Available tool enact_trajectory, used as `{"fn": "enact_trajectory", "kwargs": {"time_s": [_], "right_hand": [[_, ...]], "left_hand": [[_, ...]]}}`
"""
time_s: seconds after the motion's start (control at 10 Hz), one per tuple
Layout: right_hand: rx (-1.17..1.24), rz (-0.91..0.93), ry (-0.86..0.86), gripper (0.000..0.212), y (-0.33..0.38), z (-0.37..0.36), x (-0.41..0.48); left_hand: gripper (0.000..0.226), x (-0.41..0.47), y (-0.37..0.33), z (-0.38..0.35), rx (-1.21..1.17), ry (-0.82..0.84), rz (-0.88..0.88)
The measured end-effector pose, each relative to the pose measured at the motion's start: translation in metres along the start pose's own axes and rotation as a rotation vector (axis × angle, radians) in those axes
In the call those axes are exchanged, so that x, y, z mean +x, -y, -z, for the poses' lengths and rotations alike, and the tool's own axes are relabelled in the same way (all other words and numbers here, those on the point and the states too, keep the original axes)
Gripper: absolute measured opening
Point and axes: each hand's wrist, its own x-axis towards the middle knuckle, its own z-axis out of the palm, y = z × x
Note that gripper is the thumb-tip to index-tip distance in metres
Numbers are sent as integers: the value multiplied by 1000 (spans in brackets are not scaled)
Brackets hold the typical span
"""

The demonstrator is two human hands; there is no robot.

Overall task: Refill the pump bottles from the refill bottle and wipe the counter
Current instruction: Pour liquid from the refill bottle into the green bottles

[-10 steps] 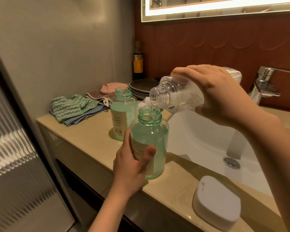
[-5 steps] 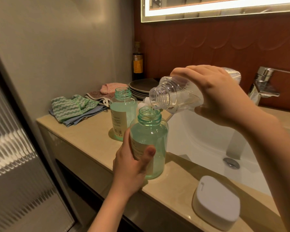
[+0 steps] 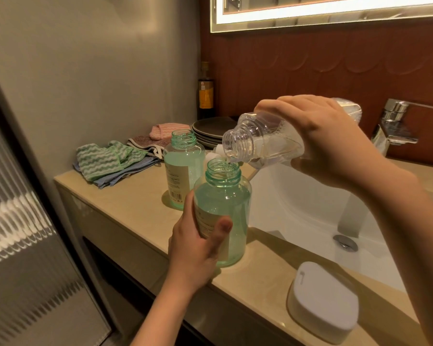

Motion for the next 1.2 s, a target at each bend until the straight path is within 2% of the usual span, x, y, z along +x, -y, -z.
{"fn": "enact_trajectory", "kwargs": {"time_s": [0.9,1.2], "right_hand": [[-2,12,-11,83,0,-1,0],[-3,9,-4,84,-1,0,0]], "left_hand": [[87,-1,-2,0,3,-11,8],[79,-1,-2,-1,0,-14,2]]}}
